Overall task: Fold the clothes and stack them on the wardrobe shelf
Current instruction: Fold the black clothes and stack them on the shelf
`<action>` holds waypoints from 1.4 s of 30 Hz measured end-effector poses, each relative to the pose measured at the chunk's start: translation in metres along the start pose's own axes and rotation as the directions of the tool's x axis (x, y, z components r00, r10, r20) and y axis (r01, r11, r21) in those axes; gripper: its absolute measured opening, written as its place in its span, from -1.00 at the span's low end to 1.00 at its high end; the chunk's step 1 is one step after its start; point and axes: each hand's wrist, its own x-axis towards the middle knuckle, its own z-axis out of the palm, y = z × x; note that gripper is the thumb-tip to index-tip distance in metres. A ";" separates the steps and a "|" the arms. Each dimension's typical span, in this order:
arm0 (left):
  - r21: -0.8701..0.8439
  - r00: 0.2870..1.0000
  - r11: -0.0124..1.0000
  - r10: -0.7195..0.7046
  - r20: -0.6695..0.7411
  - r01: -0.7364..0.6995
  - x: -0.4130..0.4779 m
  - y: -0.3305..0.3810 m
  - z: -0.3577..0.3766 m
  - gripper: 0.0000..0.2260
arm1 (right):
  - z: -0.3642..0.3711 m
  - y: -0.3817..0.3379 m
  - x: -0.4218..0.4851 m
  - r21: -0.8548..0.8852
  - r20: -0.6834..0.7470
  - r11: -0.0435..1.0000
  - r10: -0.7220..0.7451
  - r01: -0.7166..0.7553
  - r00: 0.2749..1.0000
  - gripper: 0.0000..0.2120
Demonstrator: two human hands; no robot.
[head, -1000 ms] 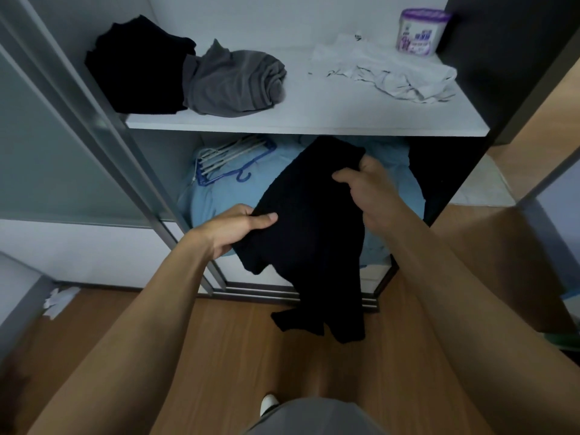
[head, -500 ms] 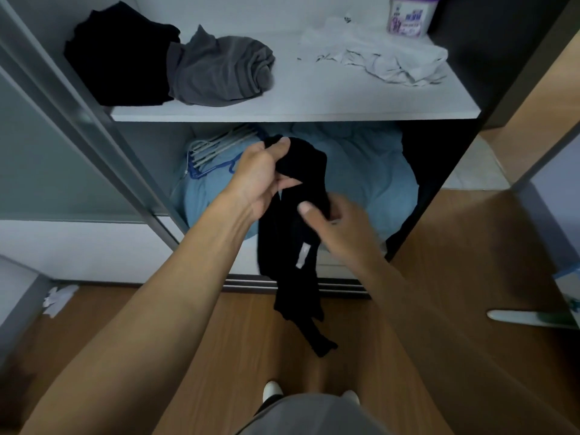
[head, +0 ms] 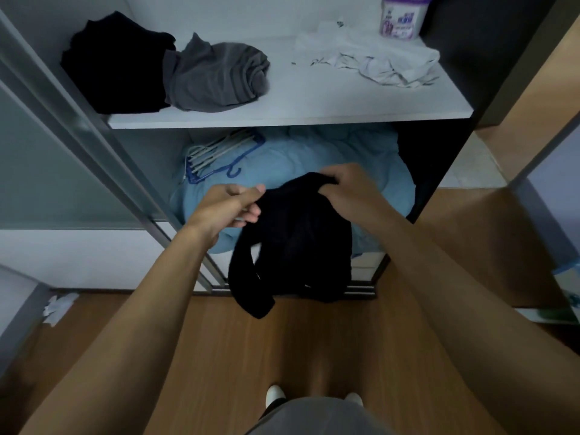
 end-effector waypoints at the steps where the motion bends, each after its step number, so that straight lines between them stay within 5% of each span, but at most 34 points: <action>1: -0.022 0.992 0.996 0.090 0.084 -0.089 -0.003 0.000 0.000 -0.74 | 0.001 -0.005 0.003 -0.031 0.018 0.999 -0.010 0.010 1.000 -0.83; 4: 0.077 0.898 0.950 0.257 0.356 -0.302 -0.003 0.007 0.018 -0.57 | 0.006 -0.013 0.008 -0.081 0.057 0.997 0.000 0.004 0.998 -0.78; 6: 0.161 0.875 0.912 0.293 0.385 -0.376 -0.002 0.015 0.036 -0.87 | 0.008 -0.011 0.007 -0.101 0.060 0.995 -0.001 0.007 0.998 -0.81; 11: 0.148 0.873 0.875 0.415 0.257 -0.460 0.000 0.022 0.052 -0.71 | 0.000 0.035 -0.017 0.089 0.001 0.992 0.094 -0.093 0.996 -0.62; 15: -0.145 0.910 0.906 0.409 0.059 -0.398 -0.001 0.024 0.056 -0.71 | 0.012 0.094 -0.053 0.013 0.182 0.955 0.290 -0.297 0.940 -0.64; 19: -0.328 0.940 0.884 0.337 -0.046 -0.333 0.008 0.015 0.045 -0.76 | 0.014 0.128 -0.069 0.072 0.057 0.918 0.387 -0.391 0.920 -0.63; 22: -0.157 0.963 0.955 0.233 -0.133 -0.253 0.021 -0.010 0.036 -0.73 | -0.002 0.127 -0.067 0.264 -0.127 0.894 0.404 -0.361 0.906 -0.64; 24: 0.034 0.974 0.980 0.198 -0.110 -0.195 0.027 -0.036 0.031 -0.66 | -0.014 0.121 -0.063 0.377 -0.122 0.857 0.423 -0.352 0.898 -0.75; 28: 0.170 0.982 0.981 0.067 0.175 -0.097 0.028 -0.067 0.020 -0.68 | -0.027 0.110 -0.051 0.295 0.047 0.866 0.410 -0.405 0.911 -0.91; 31: 0.248 0.943 0.961 0.034 0.332 -0.122 0.030 -0.076 0.013 -0.81 | -0.037 0.109 -0.046 0.190 0.190 0.865 0.432 -0.464 0.882 -0.76; 35: 0.279 0.985 0.946 0.141 0.101 -0.164 0.038 -0.091 0.003 -0.85 | -0.044 0.113 -0.051 0.058 0.361 0.882 0.418 -0.468 0.834 -0.76; 38: 0.301 0.970 0.929 0.239 -0.046 -0.214 0.040 -0.090 0.001 -0.87 | -0.035 0.113 -0.050 -0.024 0.256 0.927 0.369 -0.376 0.894 -0.86; 42: 0.349 0.945 0.882 0.327 0.033 -0.317 0.038 -0.078 0.002 -0.81 | -0.032 0.114 -0.043 -0.124 -0.094 0.949 0.280 -0.290 0.955 -0.85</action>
